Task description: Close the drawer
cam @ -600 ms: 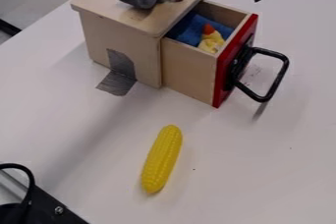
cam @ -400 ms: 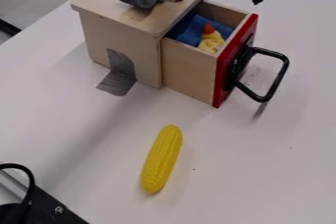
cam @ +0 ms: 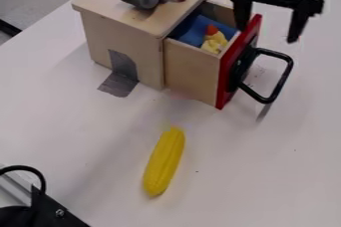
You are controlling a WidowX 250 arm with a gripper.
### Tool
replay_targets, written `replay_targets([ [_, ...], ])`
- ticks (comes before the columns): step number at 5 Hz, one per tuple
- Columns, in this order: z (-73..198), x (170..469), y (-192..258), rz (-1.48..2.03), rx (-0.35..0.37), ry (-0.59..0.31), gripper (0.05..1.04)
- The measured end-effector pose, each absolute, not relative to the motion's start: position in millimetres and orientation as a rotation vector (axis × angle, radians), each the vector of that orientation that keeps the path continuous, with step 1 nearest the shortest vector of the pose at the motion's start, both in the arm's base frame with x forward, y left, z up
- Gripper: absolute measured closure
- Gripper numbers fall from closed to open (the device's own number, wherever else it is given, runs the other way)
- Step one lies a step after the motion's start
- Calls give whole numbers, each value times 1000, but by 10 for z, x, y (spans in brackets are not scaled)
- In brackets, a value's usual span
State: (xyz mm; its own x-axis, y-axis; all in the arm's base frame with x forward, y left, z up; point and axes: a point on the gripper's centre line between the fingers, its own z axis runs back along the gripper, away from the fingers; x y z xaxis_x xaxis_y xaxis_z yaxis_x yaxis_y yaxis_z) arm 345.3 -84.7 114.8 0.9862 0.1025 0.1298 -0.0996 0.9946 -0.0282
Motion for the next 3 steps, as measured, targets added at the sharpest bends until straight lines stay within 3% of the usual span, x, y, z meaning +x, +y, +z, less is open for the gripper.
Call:
replay_targets([
  [1, 997, 3479, -1081, 47, -47, -114, 84],
  [3, 514, 3554, -1184, 31, -28, -72, 84],
])
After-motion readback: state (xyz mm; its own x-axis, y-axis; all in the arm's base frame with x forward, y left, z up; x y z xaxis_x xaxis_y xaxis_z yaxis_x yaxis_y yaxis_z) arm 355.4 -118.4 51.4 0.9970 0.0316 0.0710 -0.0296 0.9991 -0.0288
